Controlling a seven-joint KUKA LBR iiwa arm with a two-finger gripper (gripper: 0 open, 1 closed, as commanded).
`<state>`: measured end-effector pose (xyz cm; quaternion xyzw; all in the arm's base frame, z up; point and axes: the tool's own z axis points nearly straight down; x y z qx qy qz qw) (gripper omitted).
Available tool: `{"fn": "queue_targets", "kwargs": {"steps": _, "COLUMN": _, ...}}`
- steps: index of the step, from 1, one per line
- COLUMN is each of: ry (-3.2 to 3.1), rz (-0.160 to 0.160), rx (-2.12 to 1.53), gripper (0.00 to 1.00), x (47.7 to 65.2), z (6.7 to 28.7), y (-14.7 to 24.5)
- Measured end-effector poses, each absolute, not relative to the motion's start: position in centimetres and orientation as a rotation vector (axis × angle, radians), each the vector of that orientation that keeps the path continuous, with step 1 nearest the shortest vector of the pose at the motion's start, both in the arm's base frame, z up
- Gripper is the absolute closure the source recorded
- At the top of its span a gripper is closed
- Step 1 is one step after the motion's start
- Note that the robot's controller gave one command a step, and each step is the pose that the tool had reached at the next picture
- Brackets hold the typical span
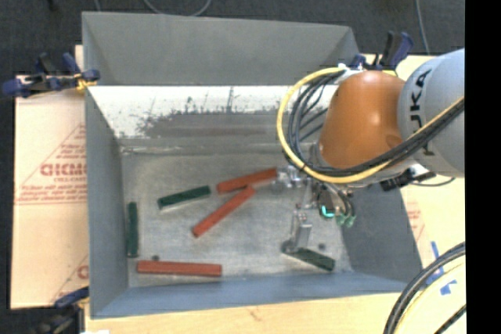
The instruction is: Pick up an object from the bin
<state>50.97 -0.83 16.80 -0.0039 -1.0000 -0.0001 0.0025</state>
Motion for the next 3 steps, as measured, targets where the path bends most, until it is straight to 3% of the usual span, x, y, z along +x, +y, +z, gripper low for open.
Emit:
{"fn": "queue_targets", "kwargs": {"steps": 1, "ry": -3.155, "rz": 0.006, "rx": 0.114, "gripper": 0.00, "x": 55.0, "z": 26.0, "y": -3.8}}
{"fn": "queue_targets", "kwargs": {"steps": 2, "ry": -3.105, "rz": -0.001, "rx": 0.458, "gripper": 0.00, "x": 54.8, "z": 9.5, "y": -0.2}}
{"fn": "queue_targets", "kwargs": {"steps": 3, "ry": -3.132, "rz": 0.003, "rx": 0.343, "gripper": 0.00, "x": 58.1, "z": 13.3, "y": -3.2}}
